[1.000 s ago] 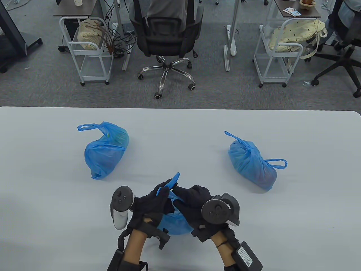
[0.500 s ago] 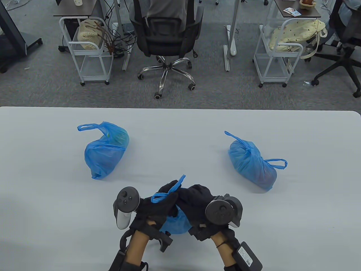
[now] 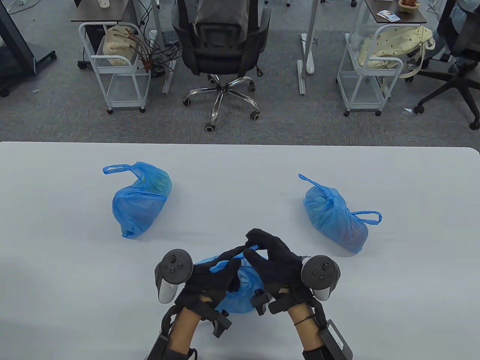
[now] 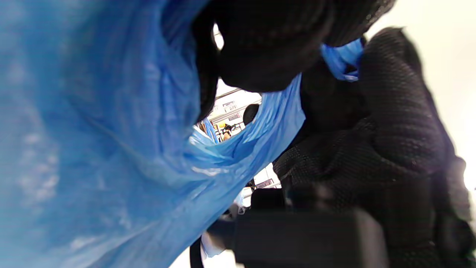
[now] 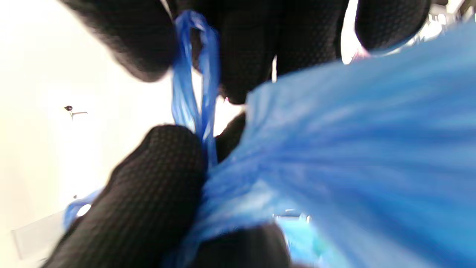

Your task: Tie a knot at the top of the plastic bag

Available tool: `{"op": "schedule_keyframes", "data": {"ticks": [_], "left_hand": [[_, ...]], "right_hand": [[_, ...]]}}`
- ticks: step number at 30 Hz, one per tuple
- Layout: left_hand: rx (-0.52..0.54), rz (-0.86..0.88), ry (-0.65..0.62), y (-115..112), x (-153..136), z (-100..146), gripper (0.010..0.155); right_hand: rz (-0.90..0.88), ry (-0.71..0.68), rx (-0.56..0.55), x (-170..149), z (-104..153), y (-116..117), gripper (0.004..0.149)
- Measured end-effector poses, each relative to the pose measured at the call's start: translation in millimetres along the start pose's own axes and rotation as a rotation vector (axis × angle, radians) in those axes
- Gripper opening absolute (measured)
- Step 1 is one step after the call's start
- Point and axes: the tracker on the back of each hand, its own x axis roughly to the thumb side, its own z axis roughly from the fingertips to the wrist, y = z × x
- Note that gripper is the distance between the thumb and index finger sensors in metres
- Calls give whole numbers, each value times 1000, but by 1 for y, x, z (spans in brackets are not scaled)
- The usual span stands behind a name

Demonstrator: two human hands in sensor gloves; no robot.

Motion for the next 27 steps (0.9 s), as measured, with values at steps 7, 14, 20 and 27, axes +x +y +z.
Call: {"op": "schedule_keyframes", "data": {"ticks": [7,14,20,27], "left_hand": [[48,286,69,8,-16,3,54],[84,386,109,13,-23,5,52],[90,393,117,15,-24,5,44],[71,357,106,14,-19,2,42]], "right_hand": [[3,-42,-38,8,2,0,35],[44,-93,78,9,0,5,35],[118,-53,296,5,-2,16,35],[154,-32,321,0,-4,13,35]]}}
